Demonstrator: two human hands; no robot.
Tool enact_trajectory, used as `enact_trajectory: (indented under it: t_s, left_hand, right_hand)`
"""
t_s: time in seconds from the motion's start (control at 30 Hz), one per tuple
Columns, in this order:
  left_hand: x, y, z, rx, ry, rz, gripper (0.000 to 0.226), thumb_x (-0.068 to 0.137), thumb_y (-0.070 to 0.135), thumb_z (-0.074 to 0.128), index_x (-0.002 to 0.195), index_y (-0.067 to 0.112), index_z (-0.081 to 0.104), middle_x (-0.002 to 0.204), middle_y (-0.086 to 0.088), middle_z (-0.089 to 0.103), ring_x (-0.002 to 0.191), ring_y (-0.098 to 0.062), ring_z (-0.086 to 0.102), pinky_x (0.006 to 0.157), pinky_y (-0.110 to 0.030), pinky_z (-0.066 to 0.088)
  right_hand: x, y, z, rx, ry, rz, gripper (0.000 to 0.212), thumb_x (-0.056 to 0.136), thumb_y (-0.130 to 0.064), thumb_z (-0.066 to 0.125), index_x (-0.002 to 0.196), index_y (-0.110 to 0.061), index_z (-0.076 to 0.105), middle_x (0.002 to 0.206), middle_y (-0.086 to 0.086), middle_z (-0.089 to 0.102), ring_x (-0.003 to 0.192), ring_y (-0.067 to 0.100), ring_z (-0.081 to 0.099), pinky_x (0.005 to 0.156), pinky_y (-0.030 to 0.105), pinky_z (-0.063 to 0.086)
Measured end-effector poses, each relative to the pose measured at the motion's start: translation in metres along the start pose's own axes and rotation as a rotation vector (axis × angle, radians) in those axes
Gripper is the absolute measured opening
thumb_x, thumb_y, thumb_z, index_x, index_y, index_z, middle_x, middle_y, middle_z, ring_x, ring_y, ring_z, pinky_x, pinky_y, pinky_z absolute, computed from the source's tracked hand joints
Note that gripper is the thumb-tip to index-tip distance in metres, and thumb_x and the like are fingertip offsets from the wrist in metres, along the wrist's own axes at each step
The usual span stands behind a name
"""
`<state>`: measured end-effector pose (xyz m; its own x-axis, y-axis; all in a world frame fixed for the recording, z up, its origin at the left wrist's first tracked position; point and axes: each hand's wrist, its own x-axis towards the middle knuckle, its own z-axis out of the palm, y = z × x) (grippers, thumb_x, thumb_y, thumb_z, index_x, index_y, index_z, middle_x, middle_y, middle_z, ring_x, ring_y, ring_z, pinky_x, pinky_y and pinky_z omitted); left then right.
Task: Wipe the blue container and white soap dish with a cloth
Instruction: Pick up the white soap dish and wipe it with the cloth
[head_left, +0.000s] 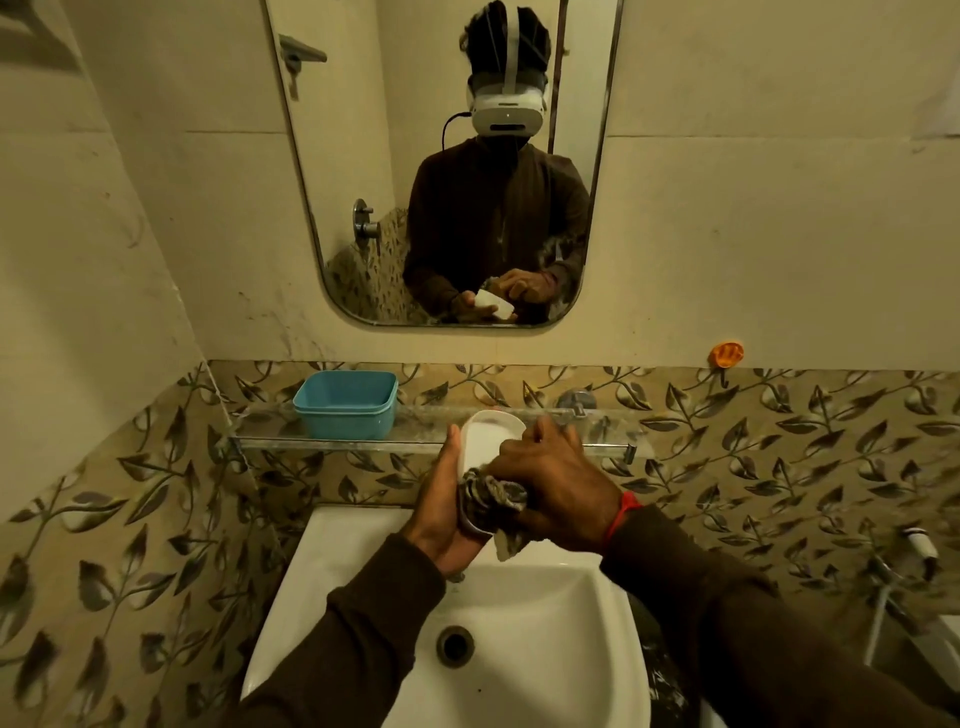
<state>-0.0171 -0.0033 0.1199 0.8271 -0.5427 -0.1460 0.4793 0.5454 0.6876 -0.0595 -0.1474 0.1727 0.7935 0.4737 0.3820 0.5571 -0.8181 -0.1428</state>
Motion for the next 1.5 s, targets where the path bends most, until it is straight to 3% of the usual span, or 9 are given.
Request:
enact_trajectory:
  t_s: [0.13, 0.33, 0.47, 0.57, 0.83, 1.07, 1.17, 1.37, 1.5]
  left_hand:
    - [0.001, -0.01, 0.011, -0.015, -0.002, -0.039, 0.066, 0.099, 0.061, 0.036, 0.12, 0.012, 0.073, 0.123, -0.023, 0.071, 0.109, -0.033, 0.071, 0.088, -0.044, 0.06]
    - [0.007, 0.0, 0.021, 0.1, 0.052, 0.1, 0.054, 0.097, 0.059, 0.038, 0.124, 0.02, 0.064, 0.113, -0.014, 0.077, 0.102, -0.027, 0.075, 0.076, -0.041, 0.064]
    - [0.004, 0.001, 0.019, 0.137, 0.145, 0.188, 0.062, 0.094, 0.06, 0.039, 0.142, 0.022, 0.051, 0.136, -0.022, 0.062, 0.123, -0.039, 0.061, 0.101, -0.065, 0.049]
    - [0.005, 0.002, 0.012, 0.107, 0.241, 0.24, 0.073, 0.088, 0.066, 0.042, 0.146, 0.023, 0.045, 0.137, -0.024, 0.059, 0.122, -0.042, 0.059, 0.096, -0.067, 0.05]
    - [0.003, 0.012, 0.003, 0.1, 0.289, 0.348, 0.055, 0.098, 0.061, 0.038, 0.136, 0.026, 0.057, 0.122, -0.02, 0.068, 0.107, -0.035, 0.069, 0.072, -0.045, 0.063]
    - [0.006, 0.015, 0.0, 0.098, 0.136, 0.313, 0.064, 0.093, 0.069, 0.028, 0.142, 0.035, 0.05, 0.131, -0.016, 0.067, 0.119, -0.037, 0.064, 0.09, -0.055, 0.056]
    - [0.008, 0.021, -0.005, 0.037, 0.162, 0.195, 0.085, 0.089, 0.076, 0.022, 0.156, 0.024, 0.028, 0.155, -0.025, 0.04, 0.139, -0.046, 0.042, 0.115, -0.067, 0.029]
    - [0.012, 0.028, -0.011, 0.024, 0.334, 0.455, 0.027, 0.101, 0.05, 0.04, 0.127, 0.049, 0.044, 0.141, -0.016, 0.049, 0.125, -0.04, 0.055, 0.097, -0.066, 0.05]
    - [0.022, 0.024, -0.007, -0.063, 0.35, 0.506, 0.025, 0.106, 0.031, 0.039, 0.131, 0.038, 0.041, 0.147, -0.019, 0.043, 0.13, -0.04, 0.049, 0.096, -0.056, 0.052]
  right_hand:
    - [0.016, 0.01, -0.018, -0.288, 0.112, -0.056, 0.034, 0.068, -0.037, 0.076, 0.098, -0.024, 0.069, 0.092, -0.002, 0.068, 0.09, 0.028, 0.052, 0.075, 0.042, 0.037]
    - [0.025, 0.015, -0.013, -0.487, 0.338, 0.096, 0.021, 0.074, -0.026, 0.059, 0.09, -0.015, 0.065, 0.083, 0.006, 0.068, 0.08, 0.03, 0.059, 0.07, 0.04, 0.04]
    - [0.029, 0.007, -0.008, -0.524, 0.206, 0.217, 0.031, 0.068, -0.031, 0.075, 0.095, -0.017, 0.067, 0.088, 0.007, 0.07, 0.089, 0.033, 0.058, 0.075, 0.043, 0.039]
    - [0.026, -0.005, 0.002, -0.491, 0.027, 0.232, 0.039, 0.077, -0.041, 0.069, 0.109, -0.019, 0.063, 0.105, 0.008, 0.068, 0.107, 0.033, 0.051, 0.089, 0.048, 0.025]
    - [0.027, -0.024, -0.002, 0.235, -0.253, 0.394, 0.009, 0.085, -0.026, 0.061, 0.091, -0.019, 0.065, 0.096, 0.006, 0.069, 0.099, 0.027, 0.059, 0.096, 0.049, 0.037]
    - [0.021, -0.001, -0.024, 1.175, -0.326, 0.512, 0.017, 0.085, -0.004, 0.064, 0.098, -0.013, 0.069, 0.097, 0.008, 0.073, 0.091, 0.022, 0.069, 0.082, 0.036, 0.057]
    - [0.016, 0.008, -0.026, 1.76, -0.235, 0.426, 0.024, 0.082, -0.001, 0.061, 0.105, -0.003, 0.069, 0.101, 0.015, 0.073, 0.097, 0.029, 0.069, 0.082, 0.039, 0.057]
    - [0.012, 0.024, -0.019, 1.811, 0.094, 0.609, 0.041, 0.084, -0.008, 0.062, 0.125, -0.001, 0.058, 0.122, 0.022, 0.064, 0.111, 0.035, 0.063, 0.087, 0.043, 0.055]
    - [0.014, 0.026, -0.004, 1.619, 0.239, 0.771, 0.035, 0.085, -0.003, 0.062, 0.12, -0.004, 0.06, 0.117, 0.019, 0.068, 0.107, 0.033, 0.065, 0.085, 0.043, 0.055]
